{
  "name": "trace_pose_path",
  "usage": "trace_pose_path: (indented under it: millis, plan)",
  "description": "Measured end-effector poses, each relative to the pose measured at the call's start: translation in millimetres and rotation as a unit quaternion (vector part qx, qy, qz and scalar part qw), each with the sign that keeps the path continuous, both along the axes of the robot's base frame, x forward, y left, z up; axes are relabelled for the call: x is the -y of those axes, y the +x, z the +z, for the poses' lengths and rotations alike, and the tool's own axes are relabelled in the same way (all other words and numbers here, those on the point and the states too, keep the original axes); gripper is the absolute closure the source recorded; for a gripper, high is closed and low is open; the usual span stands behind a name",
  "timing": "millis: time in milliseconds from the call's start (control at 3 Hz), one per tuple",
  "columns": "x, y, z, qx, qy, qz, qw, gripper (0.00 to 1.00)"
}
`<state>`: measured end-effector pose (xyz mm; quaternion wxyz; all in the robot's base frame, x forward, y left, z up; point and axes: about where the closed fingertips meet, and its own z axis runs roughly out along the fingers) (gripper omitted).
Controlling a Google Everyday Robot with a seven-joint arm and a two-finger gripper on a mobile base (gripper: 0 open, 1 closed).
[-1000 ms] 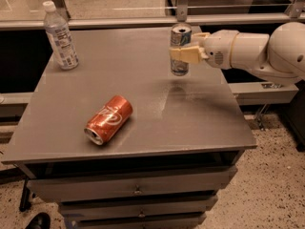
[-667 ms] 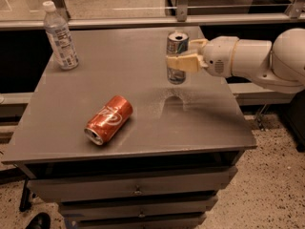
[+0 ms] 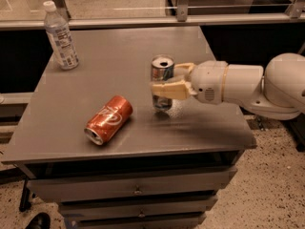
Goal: Move redbull can near coke can
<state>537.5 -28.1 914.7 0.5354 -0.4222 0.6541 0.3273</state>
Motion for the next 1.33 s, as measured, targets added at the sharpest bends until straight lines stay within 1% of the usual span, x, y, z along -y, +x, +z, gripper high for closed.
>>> trace_pose_path:
  millis: [333, 667, 1000, 1333]
  plan:
    - [-18.9, -22.7, -11.1, -0.008, 0.009, 0.02, 0.9997, 1.0]
    - [-37.7, -37.2, -15.6, -0.01, 0.02, 0.039, 0.999, 1.0]
    - [-50.3, -44.8, -17.8, -0.011, 0.029, 0.048, 0.9983, 0.83]
    - [-54.1, -47.5, -19.5, -0.013, 0.032, 0.05, 0.9981, 0.61]
